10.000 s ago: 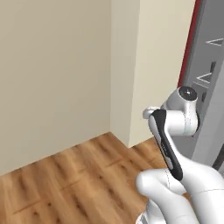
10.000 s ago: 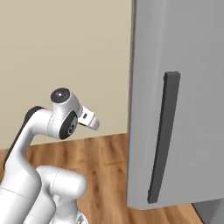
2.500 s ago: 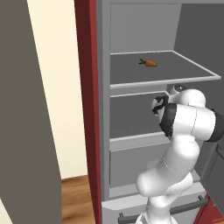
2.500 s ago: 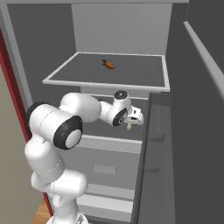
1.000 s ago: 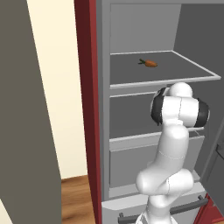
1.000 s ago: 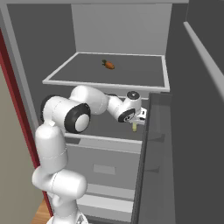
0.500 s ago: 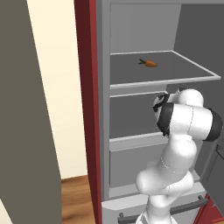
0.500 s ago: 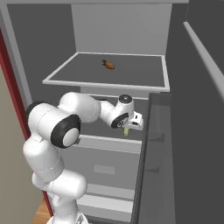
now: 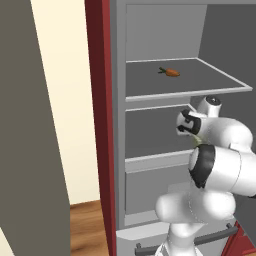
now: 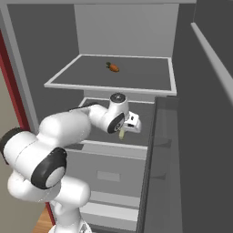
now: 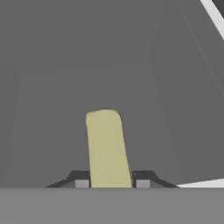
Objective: Pick the egg and butter from the fridge and place them by the bowl for mixing.
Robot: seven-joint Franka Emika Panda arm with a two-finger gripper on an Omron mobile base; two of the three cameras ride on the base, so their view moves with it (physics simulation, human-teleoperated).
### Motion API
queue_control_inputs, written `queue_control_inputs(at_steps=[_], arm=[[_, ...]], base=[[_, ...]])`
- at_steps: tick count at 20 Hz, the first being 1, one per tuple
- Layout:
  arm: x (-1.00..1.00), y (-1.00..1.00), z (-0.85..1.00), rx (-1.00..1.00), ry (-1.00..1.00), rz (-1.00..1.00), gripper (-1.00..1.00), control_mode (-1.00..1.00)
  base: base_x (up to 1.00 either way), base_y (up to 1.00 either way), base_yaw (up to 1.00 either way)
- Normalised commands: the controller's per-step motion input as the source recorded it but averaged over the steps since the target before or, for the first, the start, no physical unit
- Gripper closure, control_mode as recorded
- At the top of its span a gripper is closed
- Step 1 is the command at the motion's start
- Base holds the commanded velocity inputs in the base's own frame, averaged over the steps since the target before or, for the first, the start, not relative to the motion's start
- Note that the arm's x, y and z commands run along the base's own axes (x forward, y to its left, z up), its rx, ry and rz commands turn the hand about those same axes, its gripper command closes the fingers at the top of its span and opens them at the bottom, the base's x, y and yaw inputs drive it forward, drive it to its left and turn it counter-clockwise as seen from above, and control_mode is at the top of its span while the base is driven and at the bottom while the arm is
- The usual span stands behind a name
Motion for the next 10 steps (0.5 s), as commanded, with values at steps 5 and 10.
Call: queue_control_inputs(at_steps=[5, 10], arm=[[-0.37, 0.16, 0.68, 0.00, 0.00, 0.01, 1.00, -1.00], [-0.51, 0.15, 0.50, 0.00, 0.00, 0.01, 1.00, -1.00]], base=[[0.00, 0.00, 0.00], [0.00, 0.00, 0.00]])
